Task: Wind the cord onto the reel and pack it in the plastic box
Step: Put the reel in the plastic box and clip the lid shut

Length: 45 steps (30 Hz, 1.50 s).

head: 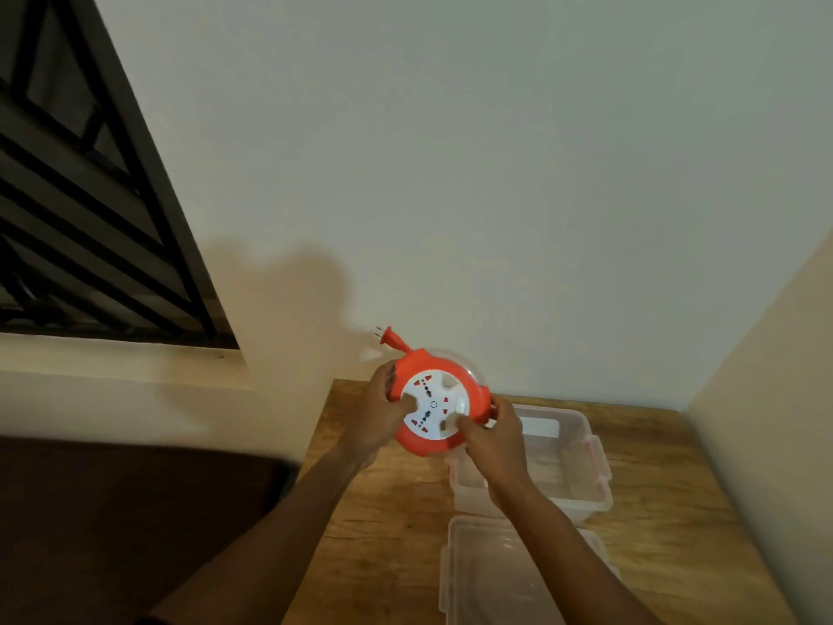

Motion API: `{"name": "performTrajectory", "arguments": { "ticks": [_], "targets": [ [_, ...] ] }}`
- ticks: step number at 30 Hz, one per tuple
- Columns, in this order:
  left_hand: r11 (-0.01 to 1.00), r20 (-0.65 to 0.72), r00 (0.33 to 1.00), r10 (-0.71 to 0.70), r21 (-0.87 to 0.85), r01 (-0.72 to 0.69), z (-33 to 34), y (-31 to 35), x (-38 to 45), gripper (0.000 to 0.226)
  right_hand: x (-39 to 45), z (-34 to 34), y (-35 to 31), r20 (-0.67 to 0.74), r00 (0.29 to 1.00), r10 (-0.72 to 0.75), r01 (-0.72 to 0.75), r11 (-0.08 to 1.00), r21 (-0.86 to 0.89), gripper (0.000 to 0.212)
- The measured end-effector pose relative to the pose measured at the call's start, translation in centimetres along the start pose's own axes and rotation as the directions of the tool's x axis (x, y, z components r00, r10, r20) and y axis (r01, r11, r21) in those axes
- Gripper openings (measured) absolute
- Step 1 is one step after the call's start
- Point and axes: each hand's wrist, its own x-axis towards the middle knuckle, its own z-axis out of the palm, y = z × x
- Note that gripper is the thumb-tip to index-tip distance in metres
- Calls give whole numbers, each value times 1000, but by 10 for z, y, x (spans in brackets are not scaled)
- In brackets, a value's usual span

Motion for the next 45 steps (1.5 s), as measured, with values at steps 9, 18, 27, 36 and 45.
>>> {"name": "performTrajectory", "arguments": {
  "ticks": [9,18,27,36,45],
  "targets": [
    [961,216,975,44,256,-100,105,4,-6,64,23,-113,26,-78,997,22,-38,979,-201,52],
    [939,218,973,-76,344,-3,159,-26,-9,61,40,-159,62,-86,995,59,-100,774,-625,68],
    [895,183,953,-240,422,144,167,-47,2,59,51,-161,81,-29,999,-38,-2,569,-823,53],
    [856,195,941,-276,495,148,168,-53,5,54,60,-151,98,-38,996,-80,5,480,-877,69],
    [711,210,964,-163,702,-32,172,-53,0,62,59,-148,107,-68,992,-110,-4,500,-866,75]
  ]
}}
